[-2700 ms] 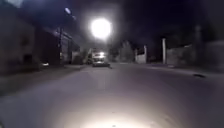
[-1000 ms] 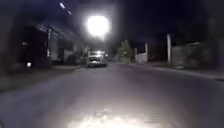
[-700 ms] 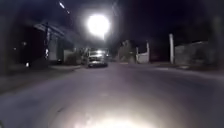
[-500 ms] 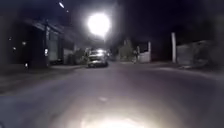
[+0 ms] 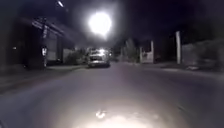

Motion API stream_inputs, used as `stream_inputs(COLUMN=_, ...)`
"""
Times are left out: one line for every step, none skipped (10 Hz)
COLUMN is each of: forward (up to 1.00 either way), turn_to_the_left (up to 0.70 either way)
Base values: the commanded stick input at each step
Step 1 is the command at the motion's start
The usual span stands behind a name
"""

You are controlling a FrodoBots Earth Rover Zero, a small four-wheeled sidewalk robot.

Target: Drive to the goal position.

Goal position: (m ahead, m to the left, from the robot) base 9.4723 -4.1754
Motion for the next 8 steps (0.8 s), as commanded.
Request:
stream_inputs(forward=1.00, turn_to_the_left=0.00)
stream_inputs(forward=1.00, turn_to_the_left=0.00)
stream_inputs(forward=1.00, turn_to_the_left=0.00)
stream_inputs(forward=1.00, turn_to_the_left=0.00)
stream_inputs(forward=1.00, turn_to_the_left=0.00)
stream_inputs(forward=1.00, turn_to_the_left=0.00)
stream_inputs(forward=1.00, turn_to_the_left=0.00)
stream_inputs(forward=1.00, turn_to_the_left=0.00)
